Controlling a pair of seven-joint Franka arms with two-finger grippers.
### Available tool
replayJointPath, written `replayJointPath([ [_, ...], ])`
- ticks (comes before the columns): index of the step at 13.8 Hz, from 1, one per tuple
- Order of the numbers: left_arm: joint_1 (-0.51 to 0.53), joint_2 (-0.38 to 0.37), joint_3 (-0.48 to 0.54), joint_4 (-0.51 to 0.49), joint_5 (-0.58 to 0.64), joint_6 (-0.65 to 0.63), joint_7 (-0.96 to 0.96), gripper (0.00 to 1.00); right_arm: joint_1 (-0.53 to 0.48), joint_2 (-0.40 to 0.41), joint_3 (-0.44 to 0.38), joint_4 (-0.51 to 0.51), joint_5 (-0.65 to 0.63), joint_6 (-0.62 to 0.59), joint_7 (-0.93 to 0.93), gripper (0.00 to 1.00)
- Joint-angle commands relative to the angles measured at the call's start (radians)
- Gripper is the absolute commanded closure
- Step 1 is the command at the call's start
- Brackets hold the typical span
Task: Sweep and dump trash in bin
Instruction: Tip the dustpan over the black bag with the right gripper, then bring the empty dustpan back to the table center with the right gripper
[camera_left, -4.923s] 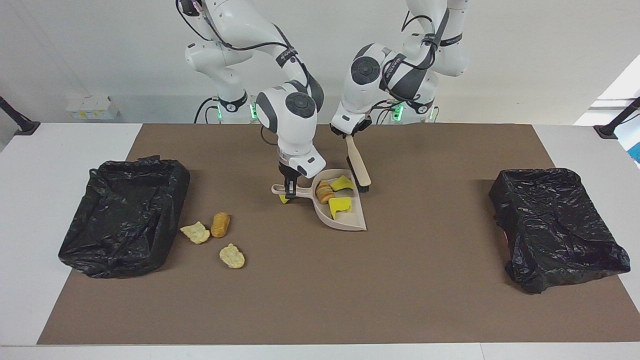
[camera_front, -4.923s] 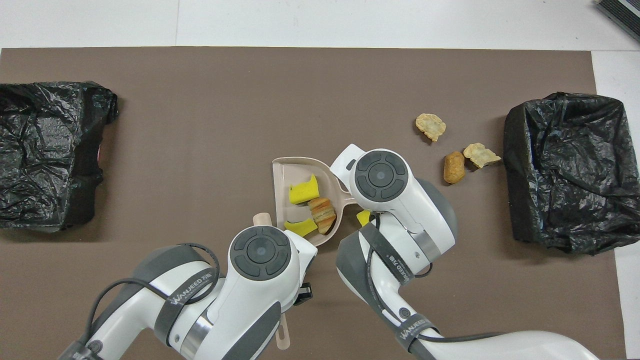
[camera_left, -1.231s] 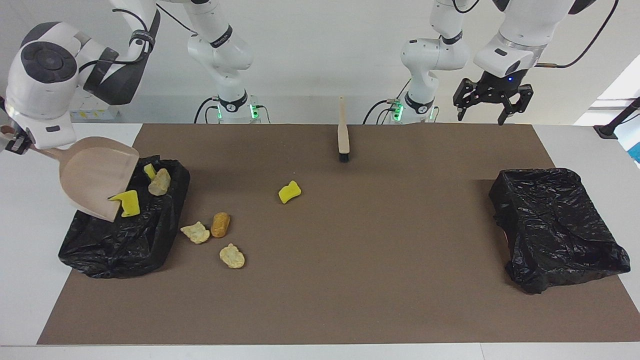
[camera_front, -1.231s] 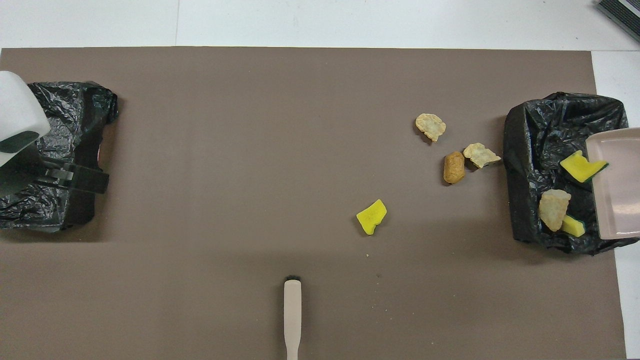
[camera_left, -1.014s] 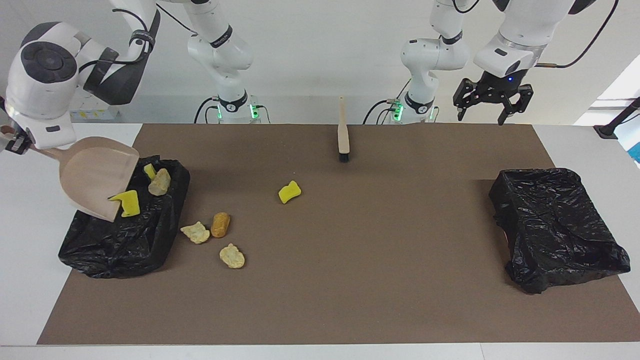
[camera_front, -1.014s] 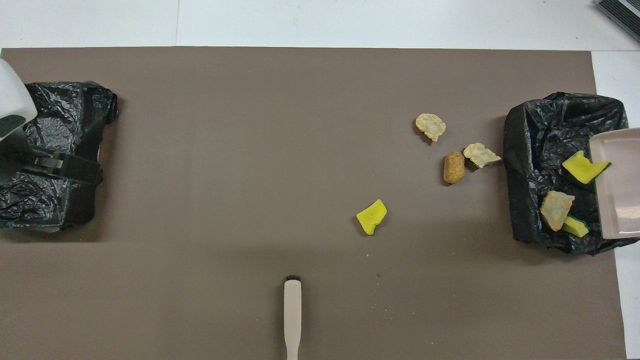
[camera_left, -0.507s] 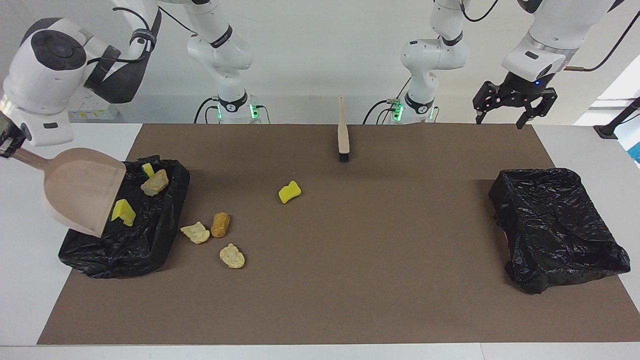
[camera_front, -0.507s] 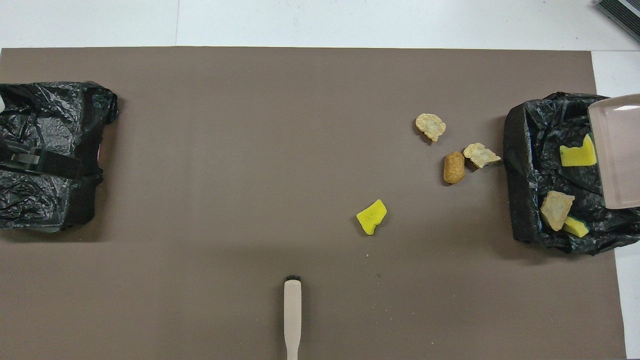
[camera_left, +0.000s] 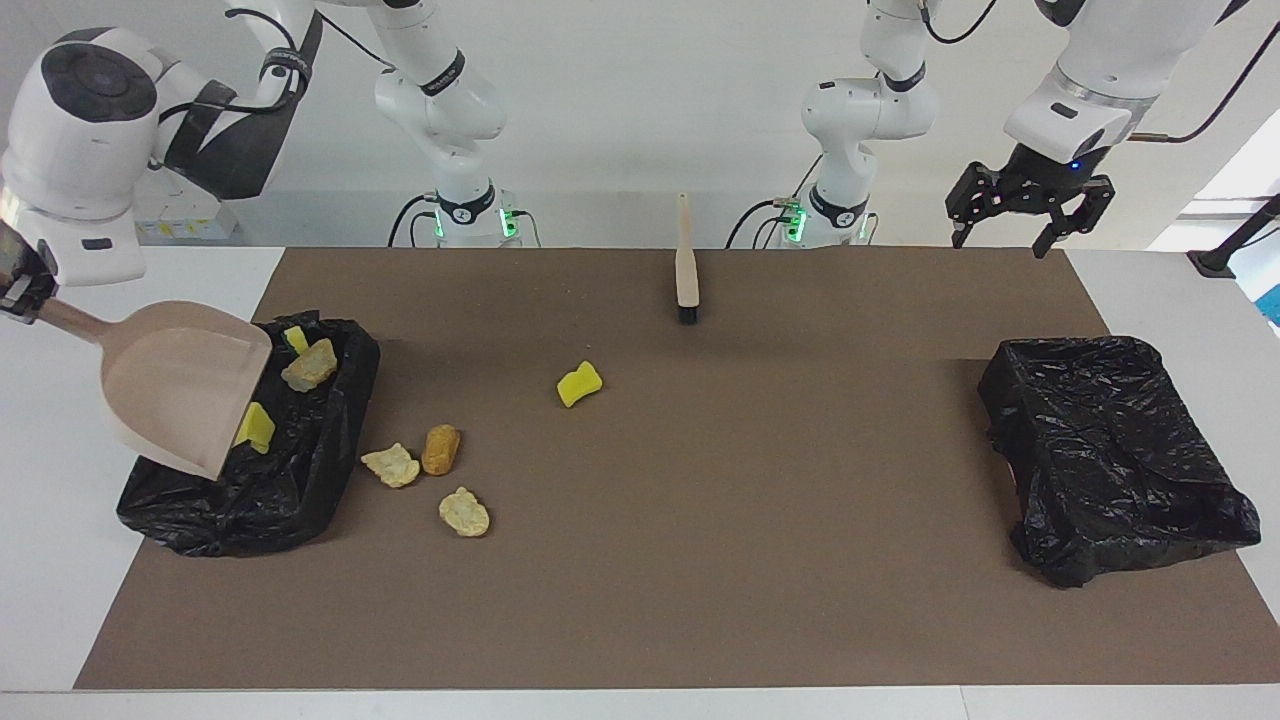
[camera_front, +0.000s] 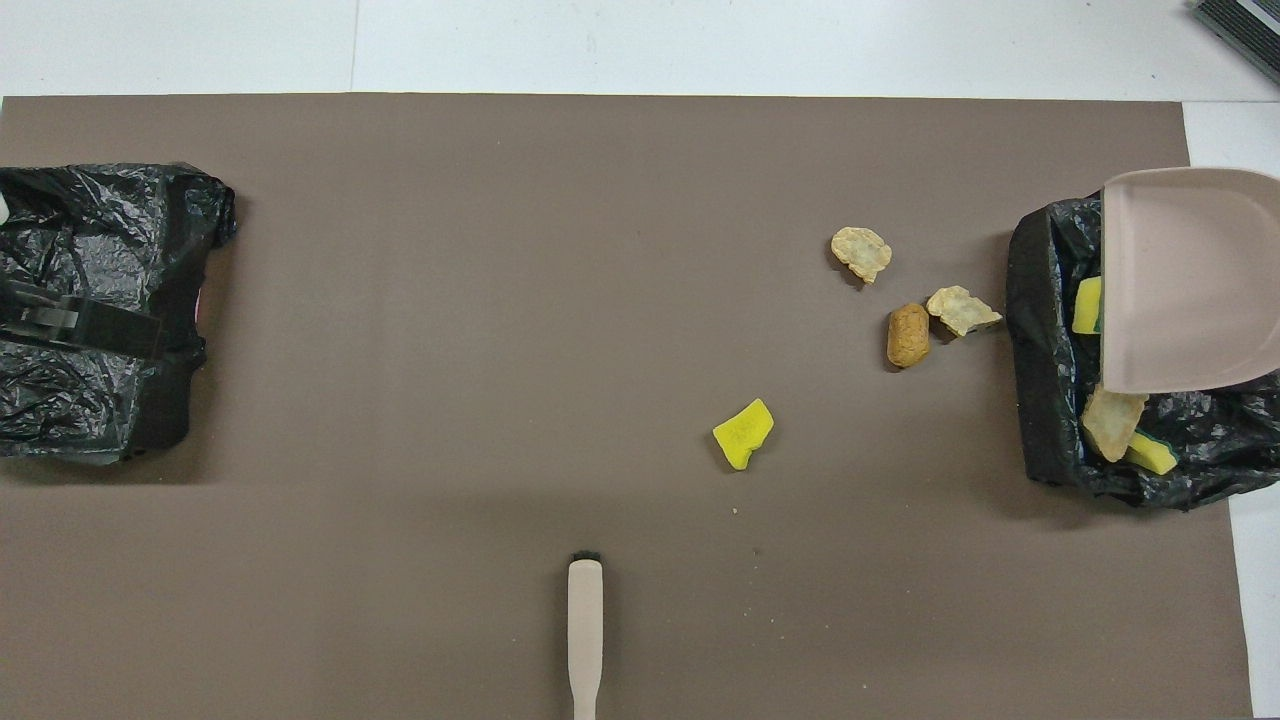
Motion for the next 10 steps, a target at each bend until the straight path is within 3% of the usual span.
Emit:
replayJointPath([
  [1, 0.011, -0.002, -0.005, 0.013, -0.006, -0.021, 0.003, 0.0, 0.006, -0.035, 0.012, -0.02, 0.054, -0.051, 0.127, 1.0],
  [5, 0.011, -0.002, -0.005, 0.013, -0.006, -0.021, 0.003, 0.0, 0.035, -0.101, 0.018, -0.121, 0.173, -0.094, 0.367, 1.0],
  [10, 0.011, -0.002, -0.005, 0.013, -0.006, -0.021, 0.003, 0.0, 0.138, -0.121, 0.018, -0.16, 0.273, -0.169, 0.699, 1.0],
])
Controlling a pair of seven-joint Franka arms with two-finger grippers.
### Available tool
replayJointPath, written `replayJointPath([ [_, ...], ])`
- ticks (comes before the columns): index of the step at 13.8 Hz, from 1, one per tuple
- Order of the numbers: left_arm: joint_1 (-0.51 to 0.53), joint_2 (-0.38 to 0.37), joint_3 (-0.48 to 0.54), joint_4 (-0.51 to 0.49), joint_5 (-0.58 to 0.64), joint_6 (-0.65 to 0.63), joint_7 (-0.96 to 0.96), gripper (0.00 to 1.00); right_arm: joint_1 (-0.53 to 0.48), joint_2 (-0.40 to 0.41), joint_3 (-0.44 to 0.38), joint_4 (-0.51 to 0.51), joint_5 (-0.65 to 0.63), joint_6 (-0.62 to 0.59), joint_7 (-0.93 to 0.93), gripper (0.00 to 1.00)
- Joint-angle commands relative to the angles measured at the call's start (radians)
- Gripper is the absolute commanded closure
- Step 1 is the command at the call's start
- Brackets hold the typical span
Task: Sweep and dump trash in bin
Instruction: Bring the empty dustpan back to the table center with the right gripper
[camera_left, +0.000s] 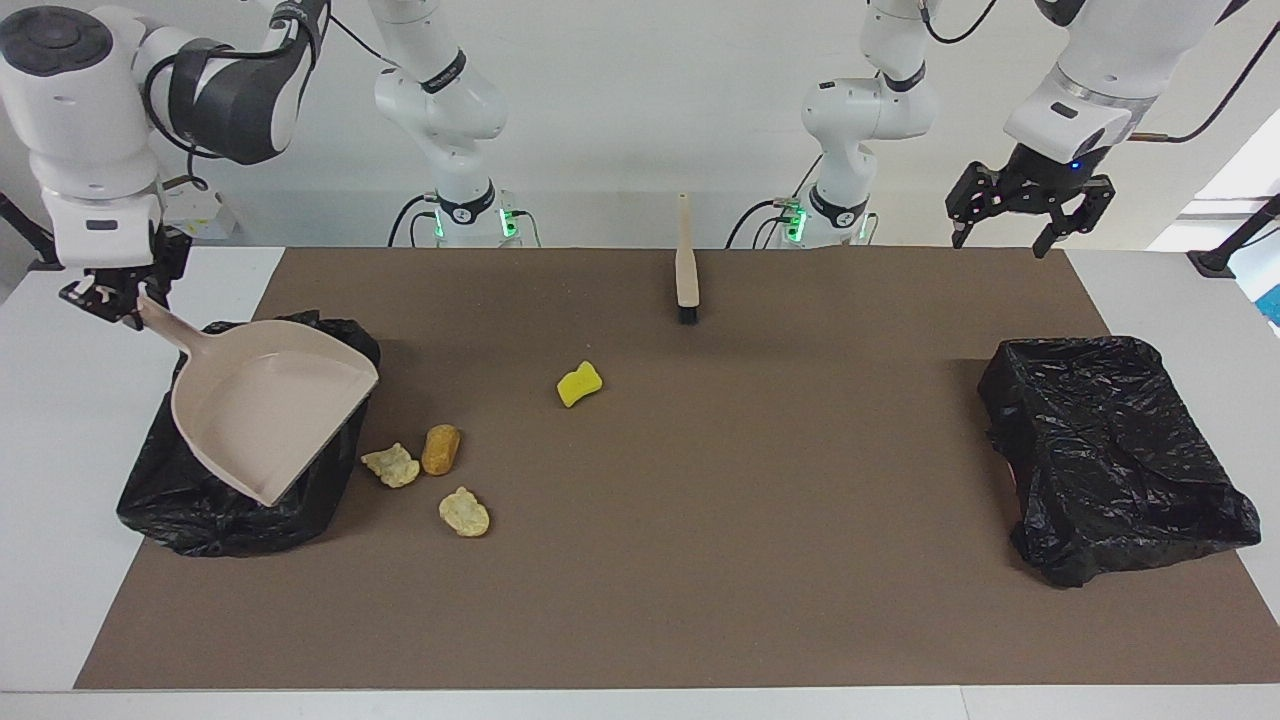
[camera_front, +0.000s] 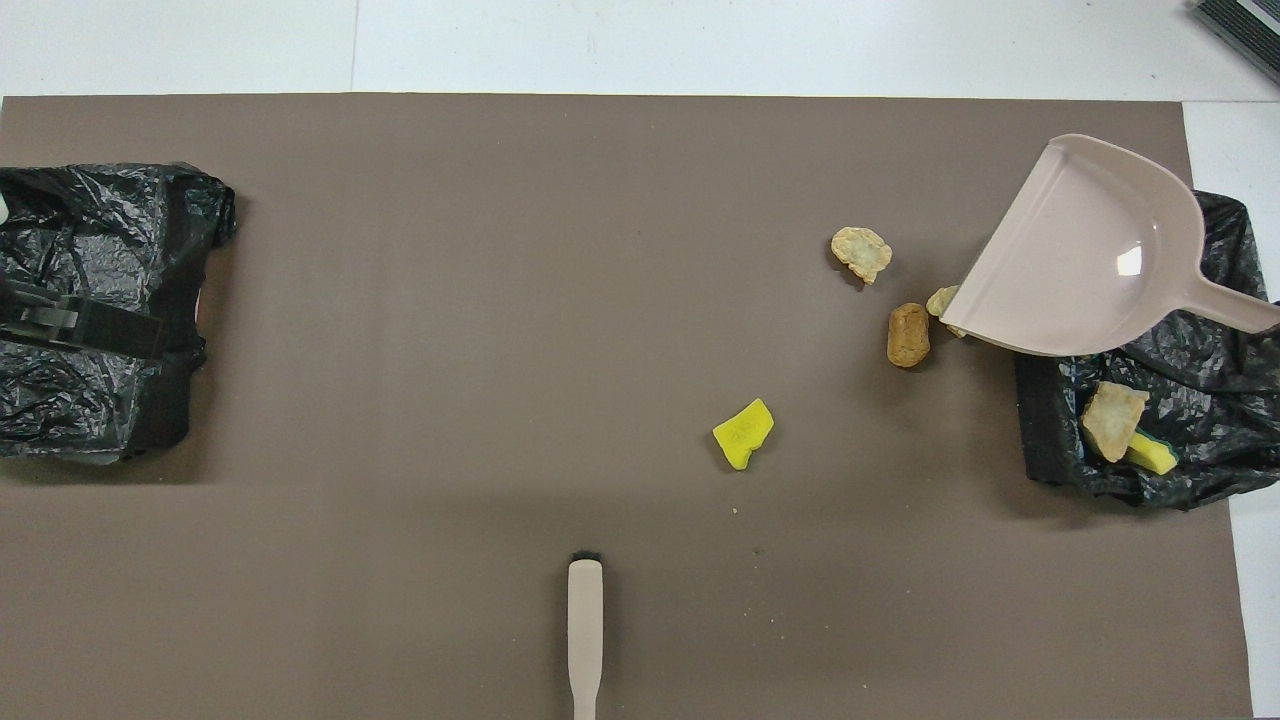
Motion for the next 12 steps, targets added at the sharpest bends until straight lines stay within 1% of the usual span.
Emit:
replayJointPath([
  [1, 0.011, -0.002, -0.005, 0.013, -0.006, -0.021, 0.003, 0.0, 0.051, -0.039, 0.0, -0.046, 0.064, -0.005, 0.186, 1.0],
  [3, 0.011, -0.002, -0.005, 0.013, -0.006, -0.021, 0.003, 0.0, 0.097, -0.032, 0.0, -0.048, 0.125, -0.015, 0.353, 1.0],
  [5, 0.01, -0.002, -0.005, 0.013, -0.006, -0.021, 0.003, 0.0, 0.114, -0.024, 0.0, -0.066, 0.203, -0.012, 0.49, 1.0],
  [6, 0.011, -0.002, -0.005, 0.013, -0.006, -0.021, 0.003, 0.0, 0.134, -0.015, 0.0, -0.068, 0.22, -0.011, 0.566, 1.0],
  [8, 0.011, -0.002, -0.005, 0.013, -0.006, -0.021, 0.003, 0.0, 0.204, 0.005, 0.0, -0.069, 0.234, -0.002, 0.72, 1.0],
  [10, 0.011, -0.002, -0.005, 0.013, -0.006, -0.021, 0.003, 0.0, 0.266, 0.033, 0.0, -0.066, 0.283, 0.014, 0.87, 1.0],
  [12, 0.011, -0.002, -0.005, 0.015, -0.006, -0.021, 0.003, 0.0, 0.339, 0.065, 0.0, -0.068, 0.31, 0.069, 1.005, 1.0],
])
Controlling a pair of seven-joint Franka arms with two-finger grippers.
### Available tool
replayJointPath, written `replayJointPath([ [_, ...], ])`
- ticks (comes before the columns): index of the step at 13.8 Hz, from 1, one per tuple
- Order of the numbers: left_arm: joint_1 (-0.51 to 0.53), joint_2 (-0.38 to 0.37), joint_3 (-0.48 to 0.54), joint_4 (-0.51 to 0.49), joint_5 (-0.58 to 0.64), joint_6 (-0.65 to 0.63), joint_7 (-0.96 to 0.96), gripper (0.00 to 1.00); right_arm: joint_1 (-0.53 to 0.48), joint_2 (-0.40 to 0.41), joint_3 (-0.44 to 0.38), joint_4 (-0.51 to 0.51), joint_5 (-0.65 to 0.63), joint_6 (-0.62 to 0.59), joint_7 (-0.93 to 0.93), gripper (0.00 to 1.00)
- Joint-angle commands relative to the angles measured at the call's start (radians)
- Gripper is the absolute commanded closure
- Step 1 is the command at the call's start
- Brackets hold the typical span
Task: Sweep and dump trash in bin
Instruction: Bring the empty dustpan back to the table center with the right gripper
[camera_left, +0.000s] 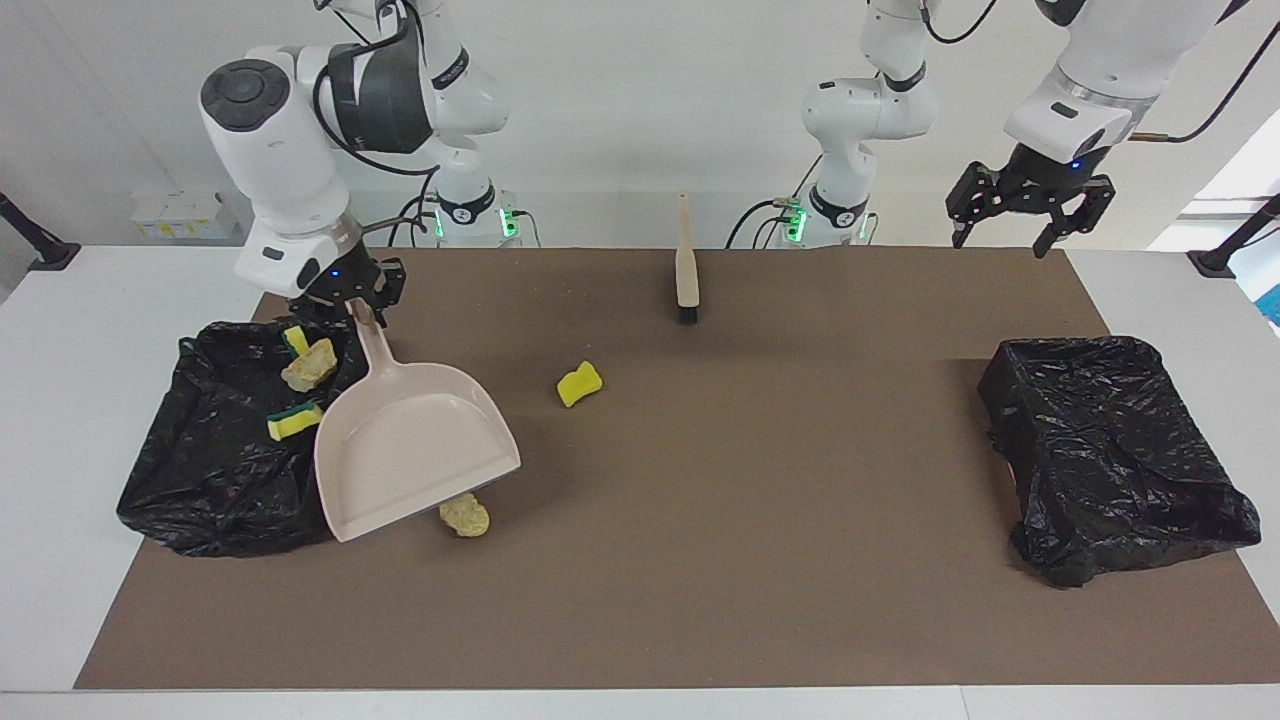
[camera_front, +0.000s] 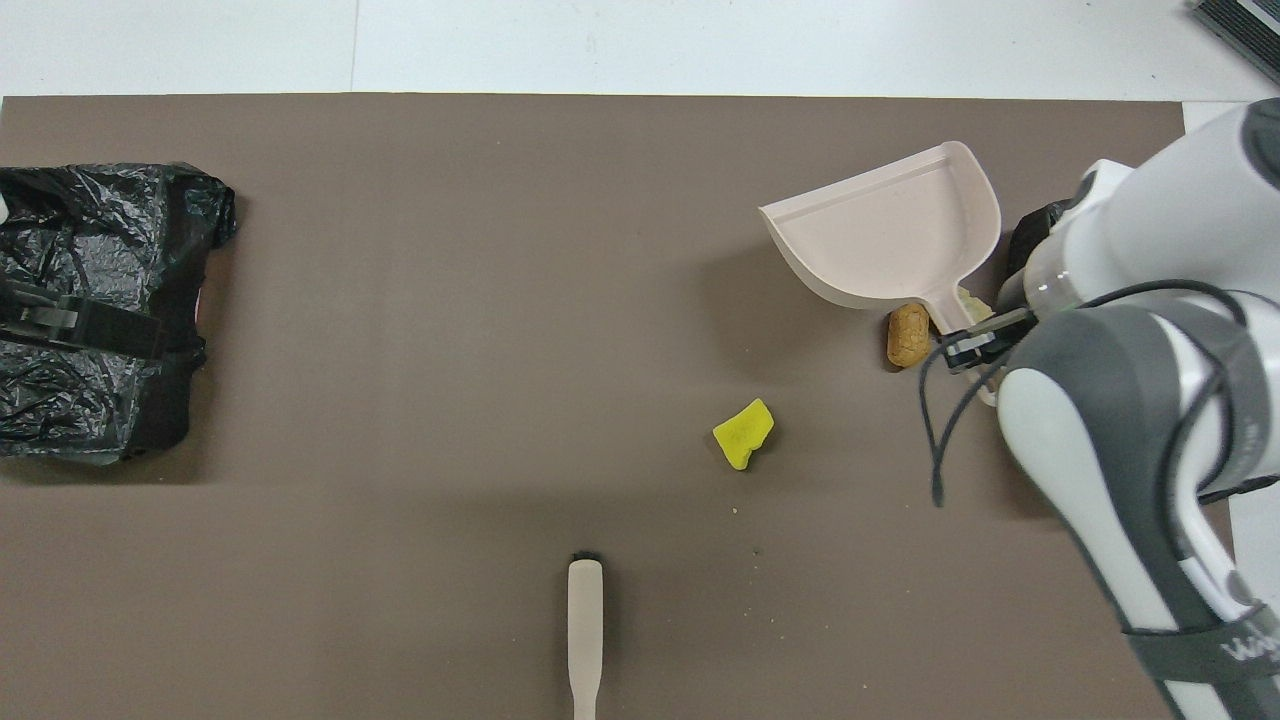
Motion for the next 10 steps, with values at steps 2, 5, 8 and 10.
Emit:
replayJointPath([
  [2, 0.011, -0.002, -0.005, 0.013, -0.006, -0.021, 0.003, 0.0, 0.125, 0.066, -0.003, 0.001, 0.037, 0.114, 0.241, 1.0],
  [5, 0.011, -0.002, -0.005, 0.015, -0.006, -0.021, 0.003, 0.0, 0.23, 0.122, -0.005, 0.018, 0.036, 0.165, 0.37, 1.0],
  [8, 0.011, -0.002, -0.005, 0.013, -0.006, -0.021, 0.003, 0.0, 0.299, 0.171, -0.005, 0.021, 0.037, 0.248, 0.503, 1.0],
  [10, 0.011, -0.002, -0.005, 0.013, -0.006, -0.021, 0.003, 0.0, 0.349, 0.222, -0.005, 0.052, 0.039, 0.284, 0.585, 1.0],
])
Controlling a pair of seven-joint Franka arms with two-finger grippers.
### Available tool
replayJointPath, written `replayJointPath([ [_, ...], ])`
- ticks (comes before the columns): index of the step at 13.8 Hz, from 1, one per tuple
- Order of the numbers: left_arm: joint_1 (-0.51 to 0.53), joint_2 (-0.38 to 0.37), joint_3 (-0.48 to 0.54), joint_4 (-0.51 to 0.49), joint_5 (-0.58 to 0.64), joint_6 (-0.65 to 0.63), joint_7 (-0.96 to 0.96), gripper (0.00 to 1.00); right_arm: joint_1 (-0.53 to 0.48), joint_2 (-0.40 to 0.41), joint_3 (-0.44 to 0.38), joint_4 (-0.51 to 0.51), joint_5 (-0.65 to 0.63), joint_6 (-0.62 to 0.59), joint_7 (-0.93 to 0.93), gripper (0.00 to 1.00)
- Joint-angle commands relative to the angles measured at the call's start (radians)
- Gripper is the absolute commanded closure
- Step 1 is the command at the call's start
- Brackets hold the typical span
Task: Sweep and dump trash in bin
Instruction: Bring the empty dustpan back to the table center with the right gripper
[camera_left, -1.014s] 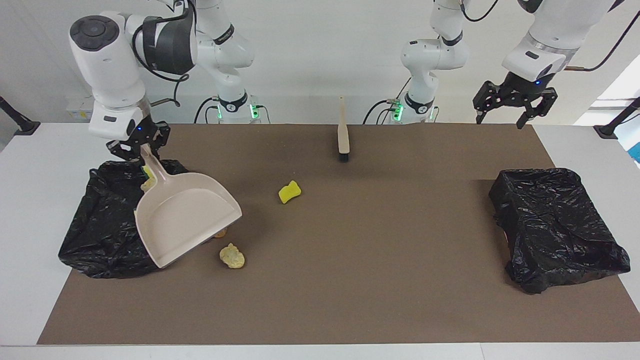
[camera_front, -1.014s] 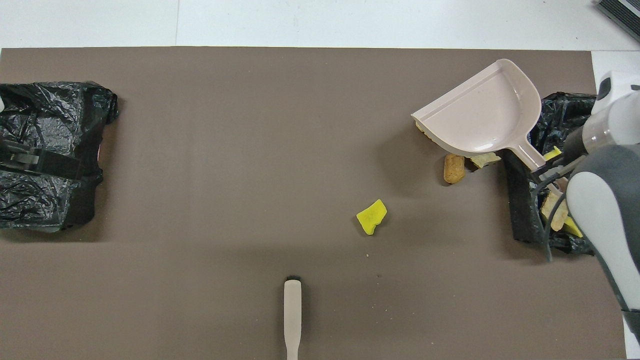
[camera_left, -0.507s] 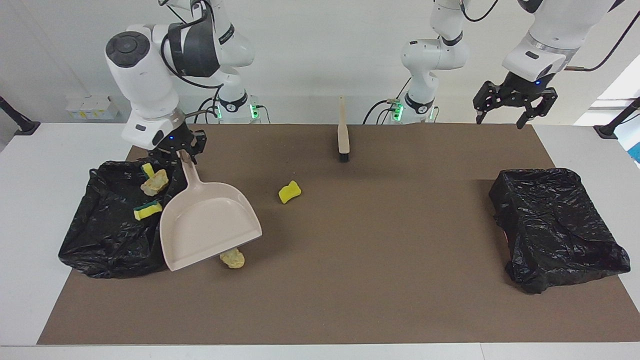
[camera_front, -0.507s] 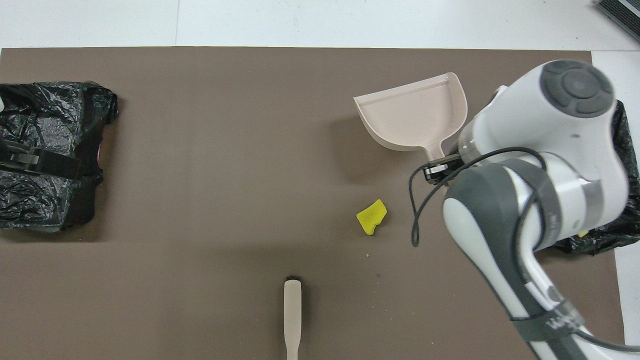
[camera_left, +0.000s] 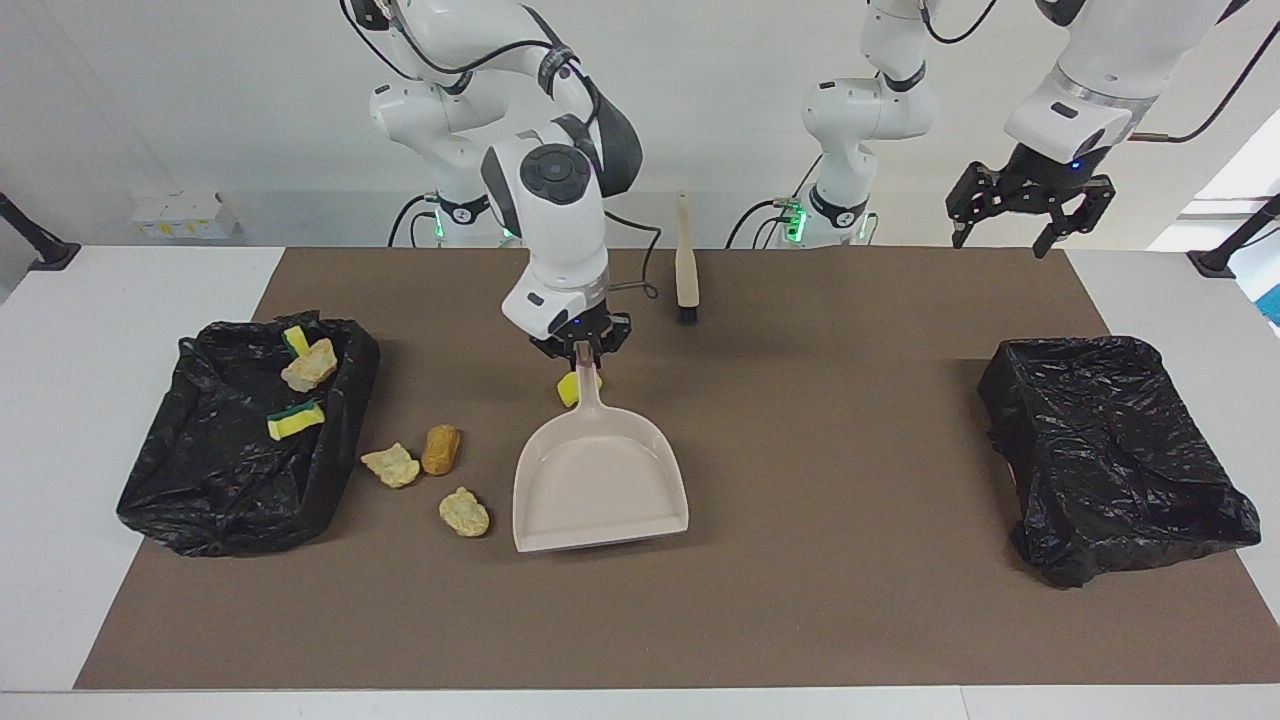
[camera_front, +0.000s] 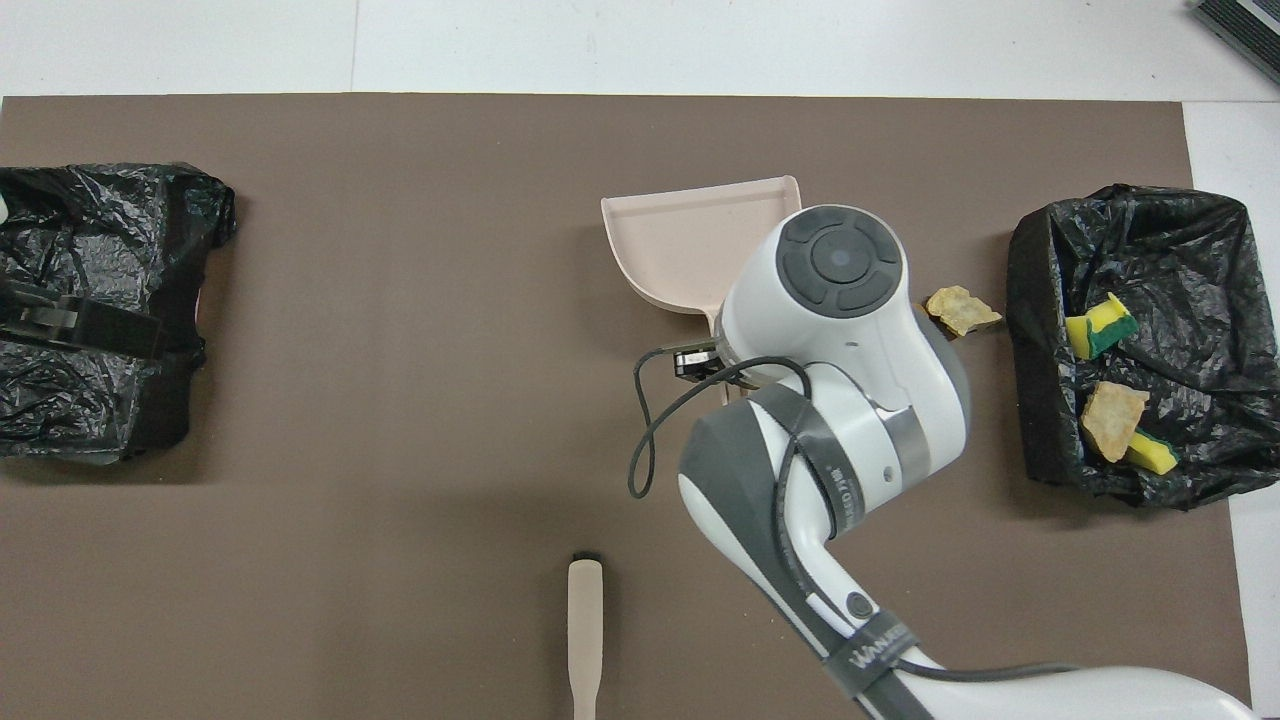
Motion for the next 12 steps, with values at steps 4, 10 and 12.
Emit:
replayJointPath([
  [4, 0.011, -0.002, -0.005, 0.015, -0.006, -0.021, 0.003, 0.0, 0.121, 0.173, -0.005, 0.062, 0.012, 0.152, 0.21, 1.0],
  [10, 0.011, -0.002, -0.005, 0.013, -0.006, -0.021, 0.003, 0.0, 0.138, 0.178, -0.005, 0.062, 0.01, 0.177, 0.207, 0.0],
  [12, 0.011, -0.002, -0.005, 0.013, -0.006, -0.021, 0.003, 0.0, 0.15, 0.17, -0.005, 0.061, 0.013, 0.164, 0.21, 0.0],
])
